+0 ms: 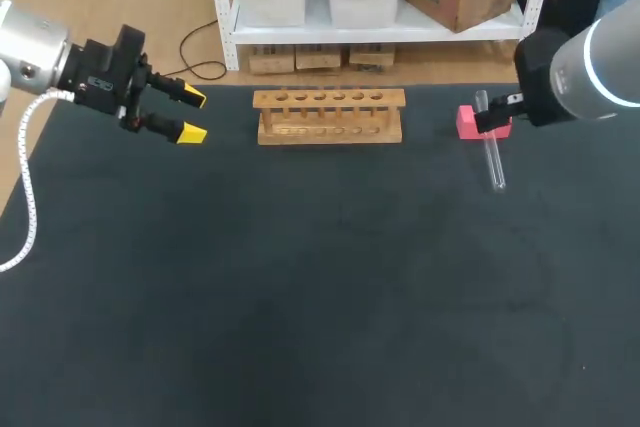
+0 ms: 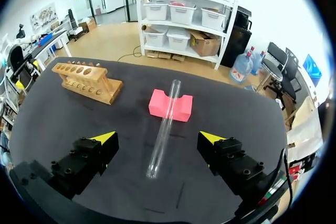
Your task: Grasp the test tube, adjust it, and insert it.
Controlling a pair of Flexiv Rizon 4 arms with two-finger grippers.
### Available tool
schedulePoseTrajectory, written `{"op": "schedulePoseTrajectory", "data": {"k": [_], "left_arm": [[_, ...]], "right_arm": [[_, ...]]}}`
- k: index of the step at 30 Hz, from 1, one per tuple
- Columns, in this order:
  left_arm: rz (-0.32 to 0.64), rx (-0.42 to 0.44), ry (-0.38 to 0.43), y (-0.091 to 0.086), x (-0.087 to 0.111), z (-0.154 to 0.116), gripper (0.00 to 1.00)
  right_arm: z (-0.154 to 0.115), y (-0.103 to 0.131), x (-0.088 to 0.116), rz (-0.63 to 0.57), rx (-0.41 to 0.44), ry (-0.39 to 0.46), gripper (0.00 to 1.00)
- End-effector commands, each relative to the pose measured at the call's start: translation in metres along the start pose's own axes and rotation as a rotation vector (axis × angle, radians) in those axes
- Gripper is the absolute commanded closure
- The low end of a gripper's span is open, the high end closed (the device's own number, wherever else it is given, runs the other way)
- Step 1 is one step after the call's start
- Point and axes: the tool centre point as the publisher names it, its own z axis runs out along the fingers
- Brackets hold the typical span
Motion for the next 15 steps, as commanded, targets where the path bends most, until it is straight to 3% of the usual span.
{"op": "schedulePoseTrajectory", "data": {"k": [1,15], "left_arm": [[0.001,0.001,-0.001,0.001,0.001,0.0,0.0],[0.001,0.001,-0.001,0.001,0.001,0.0,0.0]], "right_arm": [[0.015,0.003,0.005,0.006,0.012,-0.449,0.0],[0.036,0.0,0.014,-0.002,-0.002,-0.537,0.0]]}}
